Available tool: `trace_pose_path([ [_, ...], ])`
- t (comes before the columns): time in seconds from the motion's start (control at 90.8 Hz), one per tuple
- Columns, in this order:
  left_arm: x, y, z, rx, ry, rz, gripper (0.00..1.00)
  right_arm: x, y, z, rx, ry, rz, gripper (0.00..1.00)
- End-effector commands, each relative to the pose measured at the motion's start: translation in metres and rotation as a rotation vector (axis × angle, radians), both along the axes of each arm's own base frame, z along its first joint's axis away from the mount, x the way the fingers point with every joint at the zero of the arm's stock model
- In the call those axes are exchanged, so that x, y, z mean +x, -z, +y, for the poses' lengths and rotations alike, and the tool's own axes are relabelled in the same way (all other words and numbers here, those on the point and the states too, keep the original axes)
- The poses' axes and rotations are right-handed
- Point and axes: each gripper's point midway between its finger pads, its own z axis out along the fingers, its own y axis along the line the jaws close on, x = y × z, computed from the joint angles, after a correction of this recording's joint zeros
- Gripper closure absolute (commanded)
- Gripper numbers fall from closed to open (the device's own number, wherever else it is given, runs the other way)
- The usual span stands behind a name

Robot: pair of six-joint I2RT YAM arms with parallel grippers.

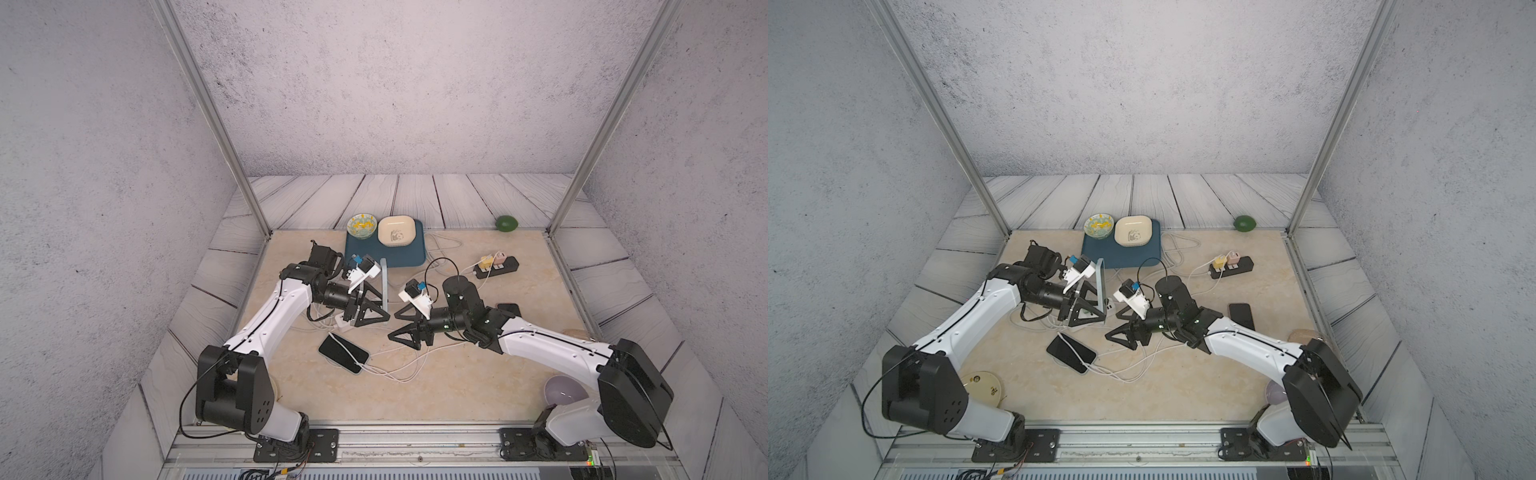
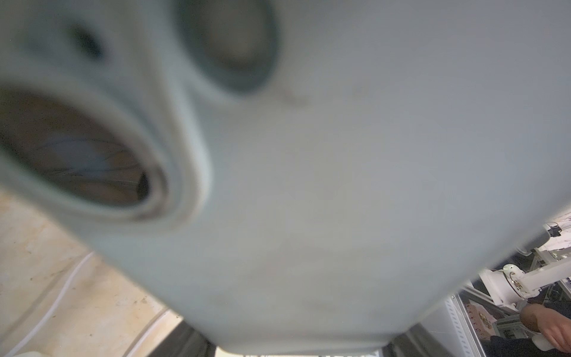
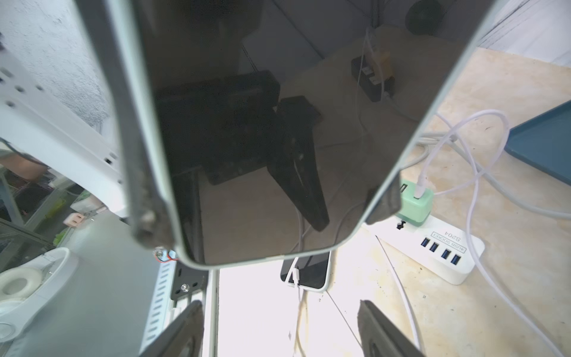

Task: Unplug the charging cable from the phone
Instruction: Remove the charging cable from the phone, then place the phone at the center of the board.

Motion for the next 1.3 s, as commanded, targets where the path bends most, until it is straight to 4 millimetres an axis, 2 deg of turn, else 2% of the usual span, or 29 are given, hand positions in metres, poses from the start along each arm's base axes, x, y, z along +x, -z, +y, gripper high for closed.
trace_pose_path([
  [0.0,-0.007,-0.014,0.001,-0.055,0.022,-0.023,0.90,-0.003,-0.023,-0.007,0.040,-0.020,0.018,0.14],
  [0.264,-0.010,-0.012,0.001,-0.050,0.034,-0.031,0.92,0.006,-0.053,-0.011,0.132,-0.015,0.066,0.01],
  [0.528,-0.015,-0.009,0.001,-0.045,0.052,-0.038,0.92,0.019,-0.077,-0.004,0.198,0.017,0.082,0.01],
  [0.903,-0.023,-0.010,-0.001,-0.063,0.089,-0.030,0.92,0.030,-0.087,0.011,0.248,-0.012,0.112,0.01],
  [1.288,-0.025,-0.009,-0.002,-0.061,0.101,-0.023,0.92,0.032,-0.081,0.022,0.248,-0.055,0.129,0.01],
])
